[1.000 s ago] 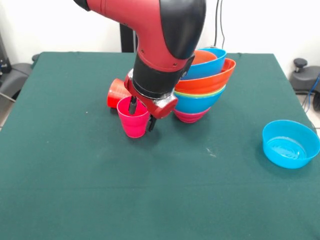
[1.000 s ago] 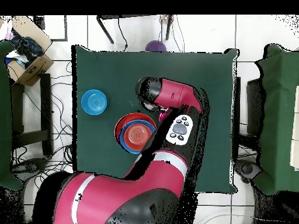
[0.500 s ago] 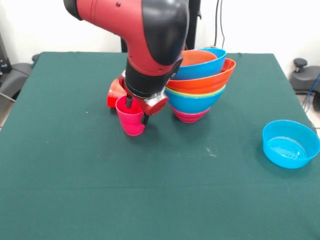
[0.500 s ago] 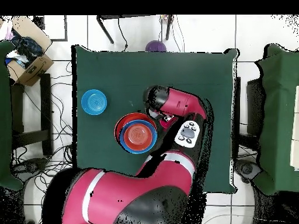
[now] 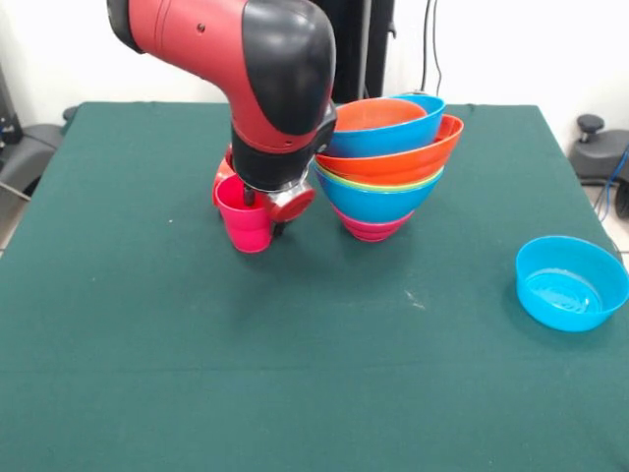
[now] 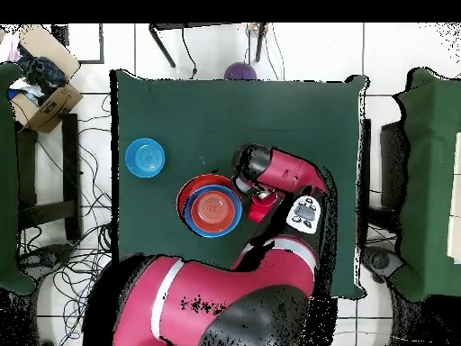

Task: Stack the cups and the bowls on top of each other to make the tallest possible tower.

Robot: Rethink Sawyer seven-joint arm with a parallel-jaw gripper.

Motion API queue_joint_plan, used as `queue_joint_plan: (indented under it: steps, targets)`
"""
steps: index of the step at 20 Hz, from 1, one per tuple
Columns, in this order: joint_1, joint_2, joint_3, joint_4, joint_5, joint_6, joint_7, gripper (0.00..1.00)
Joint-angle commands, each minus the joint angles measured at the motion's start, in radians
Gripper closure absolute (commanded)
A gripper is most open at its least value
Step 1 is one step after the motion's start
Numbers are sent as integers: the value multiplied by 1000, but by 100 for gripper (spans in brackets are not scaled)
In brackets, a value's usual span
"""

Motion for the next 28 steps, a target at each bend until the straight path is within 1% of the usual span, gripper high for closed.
queue_joint_plan:
  steps: [1,3,4,9,11,12,13,15,16,20,24,28]
  targets:
    - [-24,6,172,54,7,-158,41,0]
    - [-24,7,174,55,6,-169,46,0]
    - [-23,7,172,54,2,-173,53,100]
    - [-15,3,168,53,-15,-202,44,100]
    - [-12,-42,152,71,-20,-180,38,100]
    - [-10,-88,142,87,-27,-154,23,100]
    - [-5,-116,132,94,-32,-135,14,100]
    - [2,-197,115,109,-45,-64,-25,100]
    - [9,-238,102,108,-54,-11,-45,100]
    - [15,-339,90,116,-81,87,-102,100]
    - [16,-395,82,106,-129,124,-148,100]
    - [-6,-445,110,143,-166,97,-196,100]
